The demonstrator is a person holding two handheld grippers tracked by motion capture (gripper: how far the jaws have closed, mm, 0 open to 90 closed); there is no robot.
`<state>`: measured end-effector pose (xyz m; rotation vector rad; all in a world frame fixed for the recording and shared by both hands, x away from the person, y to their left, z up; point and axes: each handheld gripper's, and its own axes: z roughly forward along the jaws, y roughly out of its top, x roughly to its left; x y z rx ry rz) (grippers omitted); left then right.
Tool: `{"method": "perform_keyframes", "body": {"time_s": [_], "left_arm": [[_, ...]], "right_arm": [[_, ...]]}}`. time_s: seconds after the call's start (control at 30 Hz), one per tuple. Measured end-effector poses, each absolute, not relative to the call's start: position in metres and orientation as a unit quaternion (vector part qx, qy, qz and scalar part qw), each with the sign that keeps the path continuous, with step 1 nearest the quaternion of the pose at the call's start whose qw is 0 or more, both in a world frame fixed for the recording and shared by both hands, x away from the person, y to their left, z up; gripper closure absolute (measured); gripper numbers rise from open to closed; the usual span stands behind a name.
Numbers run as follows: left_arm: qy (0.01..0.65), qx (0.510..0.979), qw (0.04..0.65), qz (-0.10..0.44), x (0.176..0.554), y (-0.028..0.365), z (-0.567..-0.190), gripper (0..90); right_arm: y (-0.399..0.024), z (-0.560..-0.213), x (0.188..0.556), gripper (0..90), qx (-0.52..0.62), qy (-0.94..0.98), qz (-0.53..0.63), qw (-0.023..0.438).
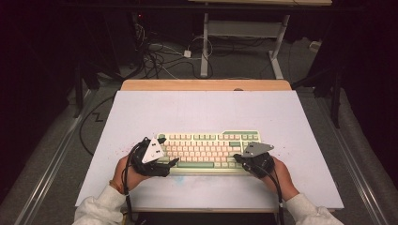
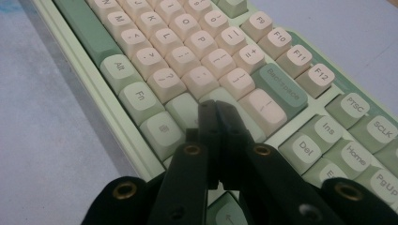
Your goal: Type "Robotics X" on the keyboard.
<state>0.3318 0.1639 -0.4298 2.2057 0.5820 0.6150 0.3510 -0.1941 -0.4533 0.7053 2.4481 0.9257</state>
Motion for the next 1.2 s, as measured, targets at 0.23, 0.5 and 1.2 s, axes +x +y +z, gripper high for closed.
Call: {"method": "perform_keyframes", "body": {"time_s": [0.23,0.5,1.2], "left_arm": [[0.234,0.861,0.386,0.234,0.333,0.17,-0.424,38.2],[0.239,0.856,0.391,0.24,0.33,0.173,-0.423,78.0],[0.232,0.888,0.36,0.168,0.346,0.148,-0.441,88.0]], "right_arm": [[-0.194,-0.453,0.35,90.0,0.253,0.882,0.334,0.216],[-0.194,-0.453,0.35,90.0,0.253,0.882,0.334,0.216],[-0.194,-0.454,0.349,90.0,0.252,0.882,0.333,0.218]]}}
